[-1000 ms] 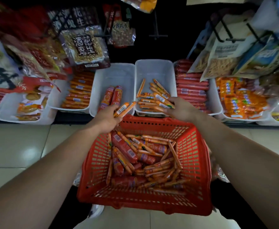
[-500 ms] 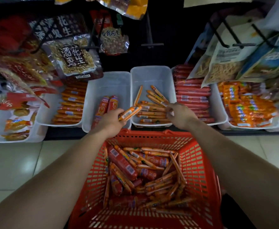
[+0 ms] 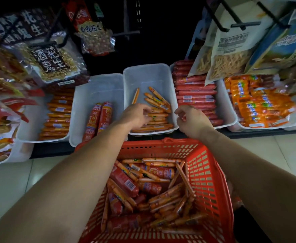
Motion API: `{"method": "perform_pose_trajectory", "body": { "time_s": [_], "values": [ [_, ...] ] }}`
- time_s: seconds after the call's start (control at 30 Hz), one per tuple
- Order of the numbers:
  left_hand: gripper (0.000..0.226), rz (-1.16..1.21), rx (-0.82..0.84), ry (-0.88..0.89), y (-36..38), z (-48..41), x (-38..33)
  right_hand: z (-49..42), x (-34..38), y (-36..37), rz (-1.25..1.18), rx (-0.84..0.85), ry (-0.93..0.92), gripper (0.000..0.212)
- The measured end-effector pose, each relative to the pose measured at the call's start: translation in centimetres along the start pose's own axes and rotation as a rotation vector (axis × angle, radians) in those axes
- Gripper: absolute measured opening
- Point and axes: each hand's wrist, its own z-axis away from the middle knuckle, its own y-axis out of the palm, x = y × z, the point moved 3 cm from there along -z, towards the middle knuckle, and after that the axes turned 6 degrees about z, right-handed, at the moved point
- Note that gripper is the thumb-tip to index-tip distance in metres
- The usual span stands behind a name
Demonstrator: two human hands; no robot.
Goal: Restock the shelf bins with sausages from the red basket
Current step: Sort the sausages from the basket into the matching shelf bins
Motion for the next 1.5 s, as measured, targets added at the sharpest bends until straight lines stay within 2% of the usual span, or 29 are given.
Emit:
{"method": "perform_pose_trajectory", "body": {
  "time_s": [0.13,0.27,0.4,0.47,0.63,0.73,0.8,0.87,0.93,1.0,1.13,1.2,1.3,1.4,1.5],
  "values": [
    [0.039,-0.064,-0.157,-0.015,-1.0,-1.4,1.4,-2.4,0.7,0.8,-0.007,-0.016,-0.008,0.033],
    [0.072,-0.113,-0.187,-0.065,-0.1,-4.3,1.1,-3.3,-0.8,1.2,0.054,-0.094,0.046,0.045],
    [0.083,-0.097,-0.177,-0.211,1.7,-7.3,1.1,-2.9,-3.5,2.3,0.03,-0.071,0.065,0.043],
    [0.082,-0.174,-0.19,-0.238,2.1,-8.1,1.8,-2.7,-4.7,2.6,0.017,-0.071,0.07,0.038],
    [0.064,-0.287,-0.314,-0.096,3.2,-7.4,2.2,-3.2,-4.5,2.4,-0.018,-0.139,0.053,0.034],
    [0.062,-0.104,-0.338,-0.117,3.3,-7.2,2.7,-3.7,-3.5,2.6,-0.056,-0.141,0.011,0.033],
    [0.049,0.004,-0.364,-0.136,3.0,-7.2,2.9,-3.8,-3.1,2.8,-0.085,-0.147,0.006,0.032],
    [0.04,0.205,-0.389,-0.139,2.7,-6.8,3.2,-3.6,-2.9,3.1,-0.105,-0.145,0.008,0.032],
    [0.041,0.414,-0.396,-0.143,2.5,-6.1,3.0,-3.5,-2.9,3.2,-0.12,-0.151,0.012,0.032],
    [0.04,0.479,-0.333,-0.106,2.4,-5.2,2.8,-3.5,-2.9,3.3,-0.121,-0.154,0.02,0.033],
    [0.032,0.412,-0.024,-0.083,3.2,-5.2,3.3,-3.4,-2.7,3.1,-0.105,-0.156,0.021,0.033],
    [0.031,0.396,-0.046,-0.09,3.0,-5.8,3.5,-3.3,-2.6,3.1,-0.093,-0.154,0.018,0.033],
    [0.03,0.199,-0.169,0.053,2.2,-7.6,1.9,-3.4,-2.6,3.1,-0.078,-0.134,0.02,0.033],
    [0.053,-0.127,-0.111,0.173,2.1,-10.5,0.6,-3.5,-2.5,3.3,-0.062,-0.115,0.008,0.033],
    [0.085,-0.154,0.147,0.081,2.8,-12.4,0.9,-3.5,-2.6,3.5,-0.066,-0.103,0.012,0.033]
  ]
}}
